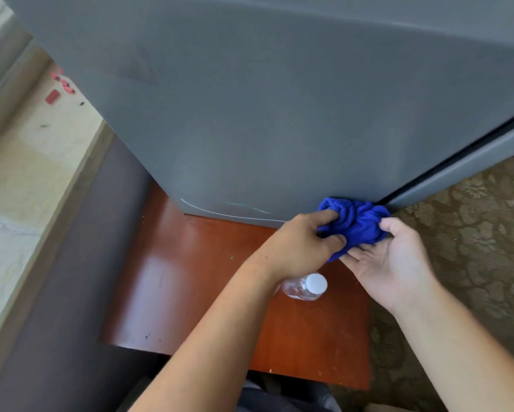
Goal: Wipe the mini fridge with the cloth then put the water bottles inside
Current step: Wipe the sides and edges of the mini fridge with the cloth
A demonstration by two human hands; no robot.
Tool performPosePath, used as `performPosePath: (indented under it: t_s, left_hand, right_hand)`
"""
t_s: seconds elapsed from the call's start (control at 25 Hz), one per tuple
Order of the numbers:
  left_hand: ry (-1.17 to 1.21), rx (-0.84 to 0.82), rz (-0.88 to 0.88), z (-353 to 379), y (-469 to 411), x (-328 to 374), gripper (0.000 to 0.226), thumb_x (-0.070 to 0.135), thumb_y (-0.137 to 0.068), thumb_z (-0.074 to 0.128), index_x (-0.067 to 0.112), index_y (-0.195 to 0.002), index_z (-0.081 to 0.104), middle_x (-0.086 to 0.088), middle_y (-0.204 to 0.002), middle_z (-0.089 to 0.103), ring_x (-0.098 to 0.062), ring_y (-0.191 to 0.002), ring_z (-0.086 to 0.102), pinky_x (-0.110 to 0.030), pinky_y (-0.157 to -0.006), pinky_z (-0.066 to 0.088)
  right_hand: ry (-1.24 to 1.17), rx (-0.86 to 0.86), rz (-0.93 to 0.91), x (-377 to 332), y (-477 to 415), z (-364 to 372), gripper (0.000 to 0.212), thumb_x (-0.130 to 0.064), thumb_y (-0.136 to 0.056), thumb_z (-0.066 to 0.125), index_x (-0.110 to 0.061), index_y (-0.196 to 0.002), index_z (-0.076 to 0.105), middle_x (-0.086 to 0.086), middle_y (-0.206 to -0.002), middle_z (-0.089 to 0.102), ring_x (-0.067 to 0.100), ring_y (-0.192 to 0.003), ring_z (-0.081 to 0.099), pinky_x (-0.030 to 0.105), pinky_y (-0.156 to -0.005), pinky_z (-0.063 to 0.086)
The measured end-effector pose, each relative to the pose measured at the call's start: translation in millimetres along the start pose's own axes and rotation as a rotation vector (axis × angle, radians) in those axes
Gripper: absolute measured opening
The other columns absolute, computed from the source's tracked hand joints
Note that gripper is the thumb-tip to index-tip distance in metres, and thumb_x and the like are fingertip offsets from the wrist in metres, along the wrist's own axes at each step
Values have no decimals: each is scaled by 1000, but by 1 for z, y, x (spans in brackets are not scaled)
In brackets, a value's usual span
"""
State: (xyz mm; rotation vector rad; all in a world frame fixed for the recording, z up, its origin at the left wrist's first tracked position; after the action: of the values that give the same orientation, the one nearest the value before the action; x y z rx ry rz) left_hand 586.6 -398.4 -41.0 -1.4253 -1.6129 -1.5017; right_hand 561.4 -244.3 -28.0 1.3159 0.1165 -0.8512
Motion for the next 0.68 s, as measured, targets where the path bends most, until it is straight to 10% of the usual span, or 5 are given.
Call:
performPosePath:
  t_s: [0.12,0.4,0.68]
  left_hand:
    - [163,-8,-38,-14,4,-15,41,32,-92,65,18,-130,64,-4,-117,74,-13,-106,70,-32,-99,52]
    - [367,47,-124,-84,23,-56,22,33,-90,62,20,-103,74,-6,-101,79,-22,-89,73,-52,-98,54]
    - [536,481,-242,-150,60,-128,16,16,-86,61,18,-97,73,-7,-98,79,-22,-93,75,-54,-95,56]
  right_hand:
    - [8,4,36,11,1,21,47,-26,-99,39,-2,-133,62,23,-127,70,35,-119,67,48,-99,56]
    - [11,19,115,71,-15,90,48,-22,-95,42,-1,-131,64,24,-129,69,36,-121,66,50,-107,49]
    - [186,-113,282,159,-43,186,46,-18,-95,46,1,-134,61,29,-134,64,42,-128,60,47,-103,52]
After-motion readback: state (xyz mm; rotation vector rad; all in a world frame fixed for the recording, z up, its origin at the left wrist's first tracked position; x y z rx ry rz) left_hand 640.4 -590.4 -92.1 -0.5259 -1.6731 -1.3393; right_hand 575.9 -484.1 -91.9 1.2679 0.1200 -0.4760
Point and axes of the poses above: each hand's wrist, its own y-axis away from the middle knuckle, its own z-axis out of the palm, x = y × z, the point moved 1 cm from there along -y, towards the middle knuckle
